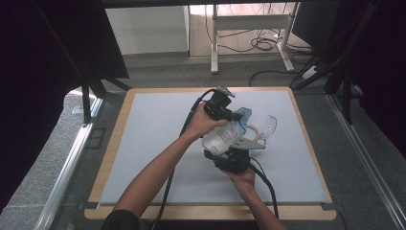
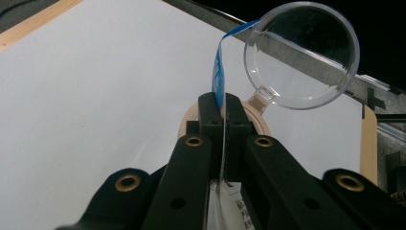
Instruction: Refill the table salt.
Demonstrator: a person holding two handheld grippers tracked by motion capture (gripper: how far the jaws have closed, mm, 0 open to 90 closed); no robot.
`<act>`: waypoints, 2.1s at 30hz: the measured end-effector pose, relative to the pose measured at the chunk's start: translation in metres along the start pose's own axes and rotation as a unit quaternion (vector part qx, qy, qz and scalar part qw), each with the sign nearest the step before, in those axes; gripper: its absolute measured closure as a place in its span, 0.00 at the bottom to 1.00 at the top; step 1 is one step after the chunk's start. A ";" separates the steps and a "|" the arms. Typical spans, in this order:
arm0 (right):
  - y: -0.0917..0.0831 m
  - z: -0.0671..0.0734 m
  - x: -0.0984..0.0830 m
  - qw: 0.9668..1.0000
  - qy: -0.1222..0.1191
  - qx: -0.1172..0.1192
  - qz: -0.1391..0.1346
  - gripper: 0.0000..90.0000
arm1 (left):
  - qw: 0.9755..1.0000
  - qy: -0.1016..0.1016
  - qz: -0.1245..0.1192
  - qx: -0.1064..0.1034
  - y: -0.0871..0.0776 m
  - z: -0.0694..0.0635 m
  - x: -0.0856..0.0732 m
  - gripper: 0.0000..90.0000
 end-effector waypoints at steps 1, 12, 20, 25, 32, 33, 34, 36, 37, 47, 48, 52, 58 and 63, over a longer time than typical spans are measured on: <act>0.000 0.000 0.000 1.000 0.001 0.000 -0.001 0.65 | 1.000 -0.001 0.000 0.000 0.000 0.000 0.000 1.00; -0.002 0.000 0.002 1.000 0.004 -0.002 -0.005 0.65 | 1.000 0.003 0.006 0.001 0.003 -0.001 0.002 1.00; -0.002 -0.002 0.002 1.000 0.005 -0.001 -0.005 0.65 | 1.000 0.004 0.008 0.003 0.004 -0.001 0.003 1.00; -0.002 -0.002 0.002 1.000 0.007 0.000 -0.005 0.65 | 1.000 0.006 0.010 0.003 0.005 0.000 0.002 1.00; -0.002 -0.001 0.002 1.000 0.005 0.000 -0.009 0.66 | 1.000 0.005 0.012 0.001 0.004 -0.001 0.003 1.00; -0.002 -0.001 0.002 1.000 0.005 0.000 -0.009 0.66 | 1.000 0.005 0.012 0.001 0.004 -0.001 0.003 1.00; -0.002 -0.001 0.002 1.000 0.005 0.001 -0.009 0.66 | 1.000 0.005 0.012 0.001 0.004 -0.001 0.003 1.00; -0.002 -0.001 0.002 1.000 0.005 0.000 -0.009 0.66 | 1.000 0.005 0.012 0.001 0.004 -0.001 0.003 1.00; -0.002 -0.001 0.002 1.000 0.005 0.000 -0.008 0.66 | 1.000 0.005 0.011 0.000 0.004 -0.001 0.002 1.00; -0.001 -0.001 0.002 1.000 0.008 -0.009 -0.005 0.66 | 1.000 -0.001 0.016 -0.004 0.008 0.001 0.003 1.00; -0.001 -0.001 0.002 1.000 0.007 -0.013 -0.005 0.66 | 1.000 -0.001 0.016 -0.004 0.008 0.000 0.003 1.00; 0.000 -0.001 0.002 1.000 0.004 -0.019 -0.004 0.66 | 1.000 0.000 0.015 -0.004 0.008 -0.001 0.004 1.00; -0.002 -0.002 0.002 1.000 0.002 -0.014 -0.006 0.66 | 1.000 0.003 0.018 -0.002 0.008 -0.001 0.004 1.00; -0.002 -0.002 0.002 1.000 0.003 -0.009 -0.008 0.66 | 1.000 0.008 0.017 -0.003 0.006 0.001 0.004 1.00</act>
Point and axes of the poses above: each handheld gripper's, and its own axes: y roughly forward along the jaws, x roughly out of its top, z roughly to its left, the point moved 6 cm from there along y, roughly forward along the jaws, and after that the axes turned 12 degrees about -y, right-handed, at the moved point
